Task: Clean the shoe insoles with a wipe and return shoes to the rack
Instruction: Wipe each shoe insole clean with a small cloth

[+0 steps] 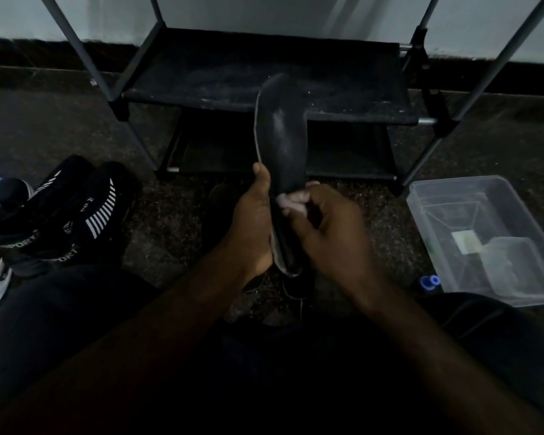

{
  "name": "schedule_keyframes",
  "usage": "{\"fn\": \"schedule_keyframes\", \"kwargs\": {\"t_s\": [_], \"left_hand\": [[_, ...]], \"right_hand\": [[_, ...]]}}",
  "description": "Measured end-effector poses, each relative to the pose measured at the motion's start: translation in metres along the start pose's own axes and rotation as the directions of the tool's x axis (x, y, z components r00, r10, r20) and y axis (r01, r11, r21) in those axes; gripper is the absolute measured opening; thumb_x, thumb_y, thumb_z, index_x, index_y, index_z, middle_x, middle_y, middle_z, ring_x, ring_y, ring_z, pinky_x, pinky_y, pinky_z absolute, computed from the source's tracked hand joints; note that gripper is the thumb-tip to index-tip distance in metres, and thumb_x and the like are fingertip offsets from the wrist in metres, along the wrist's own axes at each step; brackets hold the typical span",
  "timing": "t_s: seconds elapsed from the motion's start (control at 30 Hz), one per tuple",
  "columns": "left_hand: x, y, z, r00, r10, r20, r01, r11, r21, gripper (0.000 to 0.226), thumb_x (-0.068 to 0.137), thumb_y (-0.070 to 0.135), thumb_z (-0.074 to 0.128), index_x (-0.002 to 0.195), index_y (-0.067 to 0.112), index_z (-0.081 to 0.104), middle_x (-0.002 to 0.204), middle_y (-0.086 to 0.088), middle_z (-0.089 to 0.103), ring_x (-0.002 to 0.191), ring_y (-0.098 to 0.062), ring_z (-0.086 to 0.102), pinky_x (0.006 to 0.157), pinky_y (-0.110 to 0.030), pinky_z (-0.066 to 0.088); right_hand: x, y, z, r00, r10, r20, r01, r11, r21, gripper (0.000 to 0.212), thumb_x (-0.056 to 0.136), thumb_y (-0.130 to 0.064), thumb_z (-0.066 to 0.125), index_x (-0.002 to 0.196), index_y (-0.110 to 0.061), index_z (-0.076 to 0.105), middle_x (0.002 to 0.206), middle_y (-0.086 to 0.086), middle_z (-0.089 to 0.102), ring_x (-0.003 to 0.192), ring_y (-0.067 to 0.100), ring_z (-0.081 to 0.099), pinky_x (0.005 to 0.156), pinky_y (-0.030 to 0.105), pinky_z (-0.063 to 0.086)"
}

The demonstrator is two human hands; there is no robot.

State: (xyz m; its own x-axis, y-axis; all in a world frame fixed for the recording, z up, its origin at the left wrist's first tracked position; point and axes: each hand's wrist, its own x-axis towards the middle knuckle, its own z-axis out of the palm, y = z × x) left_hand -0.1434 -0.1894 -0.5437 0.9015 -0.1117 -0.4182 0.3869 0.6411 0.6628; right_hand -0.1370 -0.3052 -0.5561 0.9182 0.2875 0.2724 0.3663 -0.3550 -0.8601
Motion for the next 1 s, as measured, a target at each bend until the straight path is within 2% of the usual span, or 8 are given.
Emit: {"fn": "schedule_keyframes", "kwargs": {"t_s": [0.1, 0.2, 0.3, 0.43, 0.5, 0.63, 0.83, 1.0], "left_hand": [[-0.002, 0.004, -0.002, 0.998, -0.069, 0.003, 0.069, 0.997, 0.018, 0.091, 0.090, 0.073, 0.018, 0.120, -0.002, 0.060, 0.117, -0.017, 0.068, 0.104, -0.023, 0.067, 0.082, -0.034, 0.055], [-0.002, 0.001, 0.002, 1.000, 0.020, 0.004, -0.020, 0.999, 0.038, 0.087, 0.096, 0.064, 0.014, 0.110, -0.009, 0.058, 0.098, -0.016, 0.071, 0.093, -0.023, 0.069, 0.081, -0.030, 0.055], [0.000, -0.001, 0.003, 0.997, 0.073, 0.001, -0.073, 0.997, -0.004, 0.080, 0.098, 0.061, 0.017, 0.105, -0.003, 0.064, 0.101, -0.016, 0.070, 0.097, -0.025, 0.067, 0.089, -0.035, 0.054], [-0.001, 0.004, -0.004, 1.000, -0.011, -0.030, 0.011, 1.000, 0.004, 0.085, 0.093, 0.070, 0.019, 0.113, 0.001, 0.065, 0.117, -0.017, 0.068, 0.101, -0.022, 0.069, 0.077, -0.031, 0.059], [-0.002, 0.005, -0.004, 1.000, -0.010, -0.016, 0.010, 1.000, 0.011, 0.086, 0.092, 0.070, 0.017, 0.110, 0.002, 0.066, 0.114, -0.017, 0.069, 0.097, -0.021, 0.071, 0.076, -0.030, 0.059], [0.001, 0.011, -0.002, 0.997, 0.073, 0.015, -0.074, 0.997, 0.028, 0.088, 0.094, 0.068, 0.014, 0.111, -0.004, 0.063, 0.106, -0.021, 0.069, 0.098, -0.028, 0.068, 0.089, -0.038, 0.056], [0.006, 0.019, -0.014, 0.986, 0.138, -0.089, -0.144, 0.988, -0.064, 0.089, 0.094, 0.068, 0.016, 0.127, -0.006, 0.052, 0.128, -0.022, 0.060, 0.113, -0.026, 0.064, 0.098, -0.033, 0.051], [0.003, 0.014, -0.004, 0.994, 0.106, -0.032, -0.106, 0.994, 0.012, 0.086, 0.093, 0.069, 0.015, 0.111, -0.002, 0.061, 0.108, -0.017, 0.069, 0.097, -0.027, 0.068, 0.090, -0.040, 0.054]], "right_hand": [[-0.010, -0.009, 0.005, 0.990, -0.116, 0.077, 0.120, 0.991, -0.053, 0.009, 0.090, -0.011, 0.066, 0.097, -0.012, 0.071, 0.095, -0.006, 0.069, 0.089, 0.000, 0.064, 0.080, 0.019, 0.052], [0.003, 0.003, -0.003, 0.989, -0.101, -0.107, 0.080, 0.980, -0.184, 0.006, 0.091, -0.015, 0.066, 0.093, -0.012, 0.070, 0.093, -0.002, 0.067, 0.085, 0.010, 0.064, 0.077, 0.031, 0.053], [0.013, 0.009, -0.007, 0.976, -0.058, -0.209, 0.019, 0.982, -0.186, 0.007, 0.089, -0.016, 0.068, 0.094, -0.010, 0.069, 0.093, 0.001, 0.068, 0.085, 0.014, 0.066, 0.075, 0.036, 0.055], [-0.008, -0.010, 0.007, 0.988, -0.140, 0.072, 0.146, 0.986, -0.084, 0.011, 0.090, -0.009, 0.067, 0.099, -0.011, 0.072, 0.095, -0.004, 0.069, 0.089, 0.004, 0.063, 0.079, 0.017, 0.050], [-0.006, -0.007, 0.005, 0.981, -0.164, 0.101, 0.175, 0.978, -0.110, 0.010, 0.091, -0.011, 0.066, 0.098, -0.011, 0.072, 0.096, -0.004, 0.069, 0.090, 0.006, 0.064, 0.080, 0.020, 0.051], [0.013, 0.010, -0.009, 0.997, 0.012, -0.076, -0.017, 0.998, -0.067, 0.013, 0.089, -0.025, 0.067, 0.093, -0.014, 0.071, 0.093, -0.004, 0.073, 0.088, 0.011, 0.069, 0.080, 0.040, 0.057], [-0.013, -0.004, 0.008, 0.969, 0.020, 0.245, -0.056, 0.988, 0.143, 0.007, 0.090, -0.016, 0.070, 0.090, -0.009, 0.072, 0.084, -0.001, 0.074, 0.079, 0.009, 0.071, 0.071, 0.033, 0.058], [0.001, 0.007, 0.000, 0.991, 0.126, 0.049, -0.130, 0.985, 0.109, 0.004, 0.087, -0.019, 0.071, 0.087, -0.022, 0.069, 0.086, -0.009, 0.074, 0.083, 0.004, 0.071, 0.078, 0.037, 0.059]]}}
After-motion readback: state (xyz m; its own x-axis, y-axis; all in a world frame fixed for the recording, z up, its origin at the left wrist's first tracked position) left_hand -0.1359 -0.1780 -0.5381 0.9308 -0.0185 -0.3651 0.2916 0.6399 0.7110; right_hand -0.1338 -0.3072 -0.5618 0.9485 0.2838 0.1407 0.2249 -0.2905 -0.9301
